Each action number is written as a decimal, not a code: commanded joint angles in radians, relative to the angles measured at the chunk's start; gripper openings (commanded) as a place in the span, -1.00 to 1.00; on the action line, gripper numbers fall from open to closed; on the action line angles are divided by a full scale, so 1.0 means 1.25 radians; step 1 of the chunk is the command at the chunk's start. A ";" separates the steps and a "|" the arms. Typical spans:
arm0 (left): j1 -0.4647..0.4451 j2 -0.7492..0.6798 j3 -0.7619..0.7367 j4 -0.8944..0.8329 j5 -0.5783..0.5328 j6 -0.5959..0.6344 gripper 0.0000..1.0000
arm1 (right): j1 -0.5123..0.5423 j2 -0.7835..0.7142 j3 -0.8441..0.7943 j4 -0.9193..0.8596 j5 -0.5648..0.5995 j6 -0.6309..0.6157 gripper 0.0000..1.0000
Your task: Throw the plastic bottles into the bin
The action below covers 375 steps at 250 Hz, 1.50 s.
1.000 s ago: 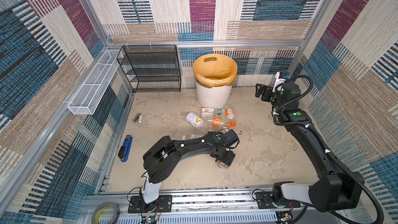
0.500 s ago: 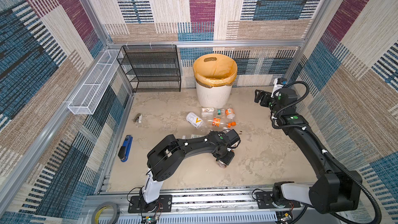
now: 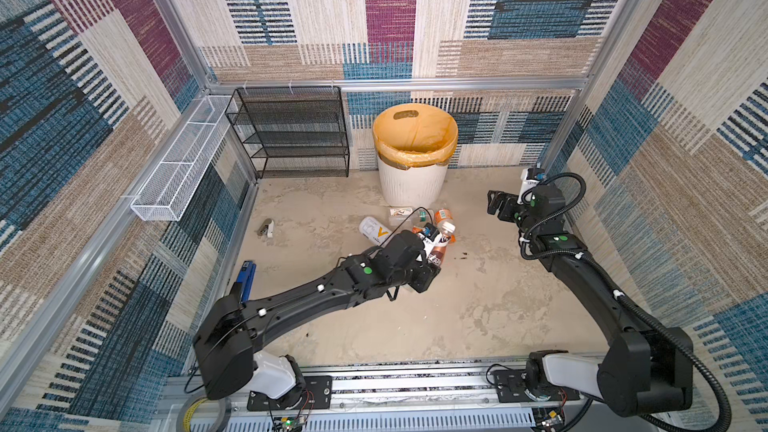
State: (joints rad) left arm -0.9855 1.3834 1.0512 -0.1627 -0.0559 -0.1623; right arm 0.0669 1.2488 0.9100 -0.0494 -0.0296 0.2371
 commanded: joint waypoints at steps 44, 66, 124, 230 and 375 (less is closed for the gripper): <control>0.020 -0.182 -0.196 0.684 -0.159 0.333 0.11 | 0.000 -0.014 -0.033 0.047 -0.073 -0.008 0.99; 0.022 -0.196 -0.230 0.863 -0.154 0.415 0.10 | 0.000 -0.027 -0.049 0.051 -0.081 -0.003 0.98; 0.124 -0.122 -0.044 0.862 -0.062 0.417 0.15 | 0.002 -0.068 -0.084 0.067 -0.094 0.019 0.96; 0.369 0.478 1.052 -0.205 0.233 0.059 0.97 | 0.054 -0.033 -0.079 0.060 -0.105 0.014 0.96; 0.400 0.162 0.594 -0.167 0.116 0.096 0.93 | 0.123 -0.045 -0.046 -0.186 -0.195 0.140 1.00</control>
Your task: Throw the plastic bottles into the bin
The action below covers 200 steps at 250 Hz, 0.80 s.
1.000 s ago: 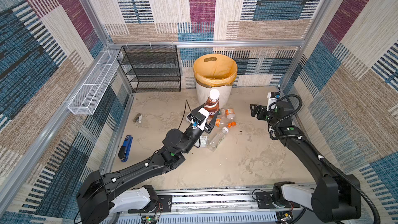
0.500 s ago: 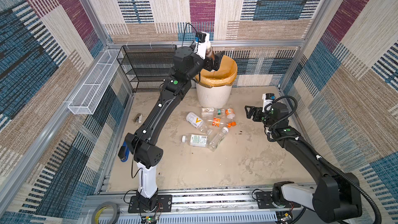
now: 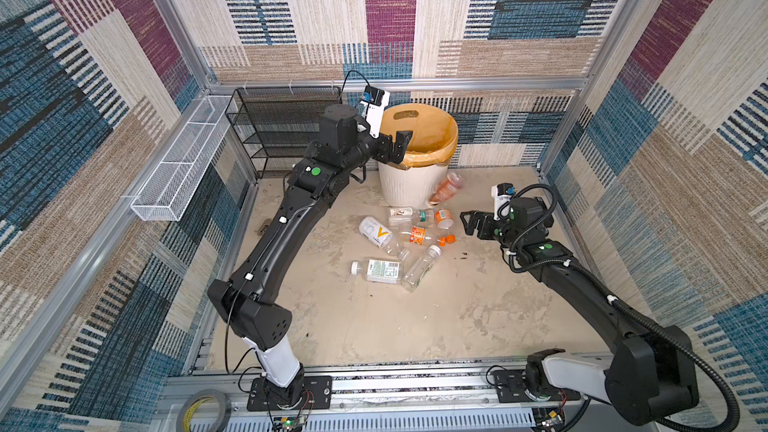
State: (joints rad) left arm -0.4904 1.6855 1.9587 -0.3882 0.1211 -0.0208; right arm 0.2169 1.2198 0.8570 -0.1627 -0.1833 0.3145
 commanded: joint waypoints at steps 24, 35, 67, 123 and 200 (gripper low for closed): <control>0.009 -0.159 -0.280 0.069 -0.032 -0.035 0.92 | 0.002 -0.045 -0.014 -0.107 -0.033 0.070 1.00; 0.013 -0.182 -0.321 0.075 -0.032 -0.044 0.92 | 0.002 -0.042 -0.002 -0.117 -0.014 0.060 1.00; 0.016 -0.233 -0.400 0.077 -0.031 -0.052 0.91 | -0.021 0.002 0.024 -0.143 0.091 0.037 0.97; 0.018 -0.285 -0.486 0.074 -0.026 -0.057 0.89 | -0.124 0.113 0.051 -0.134 0.085 0.036 0.97; 0.018 -0.314 -0.548 0.077 -0.017 -0.060 0.86 | -0.123 0.030 -0.055 -0.260 0.086 0.103 0.97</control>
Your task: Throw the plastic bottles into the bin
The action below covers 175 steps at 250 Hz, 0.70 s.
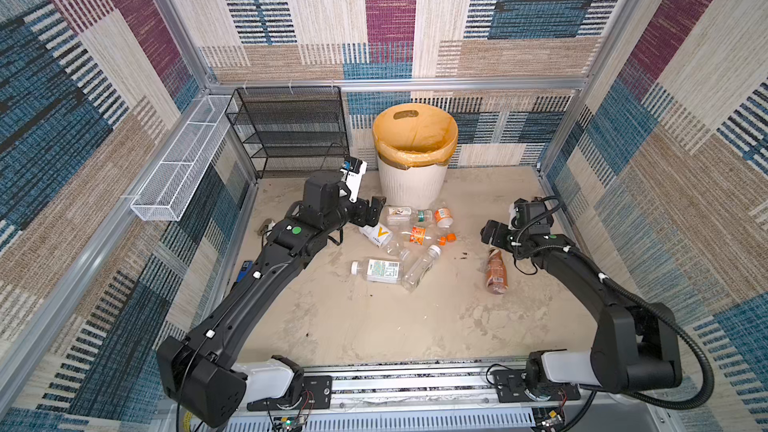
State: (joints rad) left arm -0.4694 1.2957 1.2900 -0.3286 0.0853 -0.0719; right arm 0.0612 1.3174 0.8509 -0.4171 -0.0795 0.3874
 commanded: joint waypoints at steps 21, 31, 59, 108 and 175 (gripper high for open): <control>0.001 0.006 -0.016 0.038 0.023 -0.020 0.85 | 0.001 -0.058 -0.102 -0.078 0.030 0.053 0.97; 0.001 0.009 -0.017 0.041 0.027 -0.020 0.85 | 0.000 -0.061 -0.123 -0.077 0.030 0.061 0.98; 0.002 0.004 -0.023 0.042 0.032 -0.021 0.84 | 0.000 -0.070 -0.177 -0.060 0.064 0.100 0.99; 0.006 -0.018 -0.055 0.045 0.027 -0.016 0.84 | 0.001 -0.034 -0.168 -0.025 0.044 0.110 0.90; 0.014 -0.023 -0.067 0.049 0.041 -0.026 0.83 | 0.004 -0.050 -0.188 -0.031 0.026 0.113 0.60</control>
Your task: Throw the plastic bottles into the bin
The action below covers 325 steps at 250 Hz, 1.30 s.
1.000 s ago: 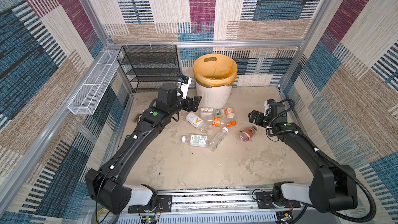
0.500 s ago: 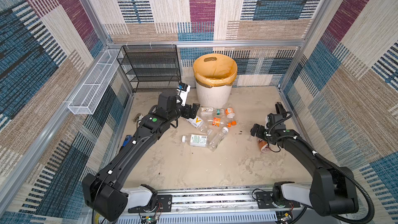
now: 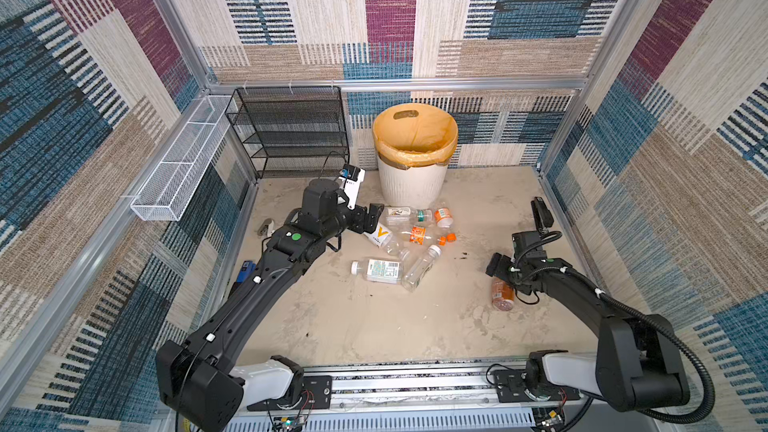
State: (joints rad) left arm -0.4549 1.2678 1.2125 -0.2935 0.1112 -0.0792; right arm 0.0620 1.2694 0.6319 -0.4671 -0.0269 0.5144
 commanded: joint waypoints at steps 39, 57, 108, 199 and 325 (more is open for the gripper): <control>0.002 0.012 -0.005 0.025 0.035 -0.031 0.82 | 0.013 -0.004 -0.024 0.030 -0.021 0.014 0.18; 0.002 0.012 -0.003 0.025 0.040 -0.035 0.80 | 0.014 0.011 -0.007 0.046 -0.017 0.009 -0.20; 0.002 0.007 -0.003 0.011 0.040 -0.036 0.79 | 0.015 0.102 0.103 0.077 -0.004 -0.047 -0.28; 0.002 0.017 -0.031 -0.009 0.029 -0.048 0.78 | 0.027 0.159 0.149 0.072 -0.012 -0.105 0.62; 0.003 0.046 0.009 -0.033 0.041 -0.033 0.77 | 0.073 0.153 0.163 0.084 0.020 -0.092 0.03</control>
State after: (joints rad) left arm -0.4519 1.3346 1.2232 -0.3309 0.1608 -0.1268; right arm 0.1513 1.4860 0.7906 -0.3744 -0.0414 0.4175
